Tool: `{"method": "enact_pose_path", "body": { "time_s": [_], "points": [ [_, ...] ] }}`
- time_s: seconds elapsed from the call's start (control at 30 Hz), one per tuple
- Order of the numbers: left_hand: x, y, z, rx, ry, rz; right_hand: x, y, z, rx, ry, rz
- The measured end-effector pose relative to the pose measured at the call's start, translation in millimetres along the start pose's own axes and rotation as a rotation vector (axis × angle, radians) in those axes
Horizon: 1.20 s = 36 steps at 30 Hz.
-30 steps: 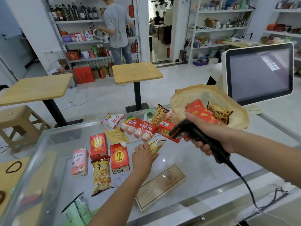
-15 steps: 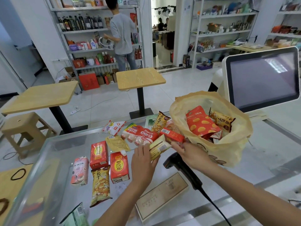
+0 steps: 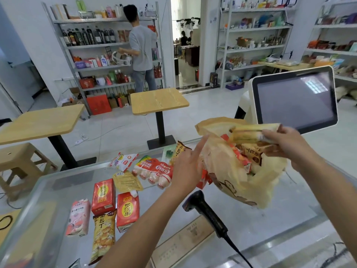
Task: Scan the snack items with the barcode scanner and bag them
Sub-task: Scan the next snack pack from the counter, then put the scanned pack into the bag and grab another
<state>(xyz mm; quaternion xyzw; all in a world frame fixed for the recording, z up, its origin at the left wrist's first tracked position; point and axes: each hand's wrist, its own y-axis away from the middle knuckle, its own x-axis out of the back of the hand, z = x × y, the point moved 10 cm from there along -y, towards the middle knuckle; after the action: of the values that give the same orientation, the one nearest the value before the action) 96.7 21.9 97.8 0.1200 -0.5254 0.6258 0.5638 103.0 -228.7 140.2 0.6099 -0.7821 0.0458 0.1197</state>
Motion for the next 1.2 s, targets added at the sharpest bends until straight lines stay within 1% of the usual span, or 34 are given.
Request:
{"method": "enact_pose_path", "body": {
  "time_s": [0.13, 0.27, 0.33, 0.37, 0.4, 0.47, 0.53, 0.57, 0.6, 0.67, 0.73, 0.77, 0.8, 0.83, 0.87, 0.9, 0.93, 0.97, 1.0, 1.07, 1.13, 1.17, 1.2],
  "points": [
    [-13, -8, 18, -0.062, -0.077, -0.045, 0, -12, 31, -0.083, -0.062, 0.072],
    [-20, -11, 13, -0.017, -0.043, -0.082, -21, -23, 36, -0.079, -0.073, 0.076],
    [-20, -10, 7, -0.002, -0.045, -0.060, -29, -28, 35, -0.061, -0.128, 0.140],
    [-20, -9, 4, -0.002, -0.071, -0.039, -30, -30, 34, -0.047, -0.118, 0.193],
    [-19, -8, 1, 0.002, -0.096, -0.017, -32, -32, 32, -0.040, -0.072, 0.226],
    [-17, -3, -7, 0.035, -0.114, -0.002, -48, -40, 34, -0.036, 0.076, 0.170],
    [-15, 5, -17, 0.077, -0.111, 0.005, -63, -44, 43, -0.055, 0.317, 0.080],
    [-13, 10, -22, 0.093, -0.110, 0.010, -63, -44, 43, -0.046, 0.465, 0.090],
    [-11, 17, -27, 0.111, -0.108, 0.015, -58, -44, 40, -0.018, 0.603, 0.146],
    [-12, 38, -43, 0.172, -0.110, -0.010, -44, -33, 25, 0.073, 0.752, 0.328],
    [-19, 69, -66, 0.274, -0.120, -0.084, -37, -9, 12, 0.177, 0.707, 0.451],
    [-22, 87, -78, 0.323, -0.144, -0.116, -38, 5, 9, 0.250, 0.649, 0.478],
    [-22, 103, -87, 0.359, -0.186, -0.134, -43, 20, 10, 0.356, 0.599, 0.479],
    [-22, 118, -96, 0.387, -0.227, -0.135, -54, 40, 8, 0.513, 0.559, 0.459],
    [-19, 130, -105, 0.425, -0.281, -0.109, -69, 62, 10, 0.683, 0.541, 0.417],
    [-13, 139, -116, 0.482, -0.350, -0.085, -84, 86, 15, 0.812, 0.549, 0.358],
    [-3, 147, -127, 0.563, -0.415, -0.052, -101, 102, 28, 0.883, 0.581, 0.280],
    [7, 155, -137, 0.664, -0.469, -0.047, -117, 113, 47, 0.890, 0.626, 0.200],
    [13, 164, -148, 0.755, -0.502, -0.064, -131, 118, 65, 0.859, 0.674, 0.120],
    [17, 177, -163, 0.841, -0.489, -0.051, -150, 113, 103, 0.640, 0.801, 0.024],
    [18, 182, -166, 0.854, -0.507, -0.064, -159, 97, 137, 0.360, 0.919, -0.072],
    [19, 180, -164, 0.848, -0.532, -0.092, -164, 90, 149, 0.237, 0.919, -0.152],
    [21, 177, -162, 0.836, -0.564, -0.133, -169, 85, 160, 0.107, 0.865, -0.245]
  ]
}}
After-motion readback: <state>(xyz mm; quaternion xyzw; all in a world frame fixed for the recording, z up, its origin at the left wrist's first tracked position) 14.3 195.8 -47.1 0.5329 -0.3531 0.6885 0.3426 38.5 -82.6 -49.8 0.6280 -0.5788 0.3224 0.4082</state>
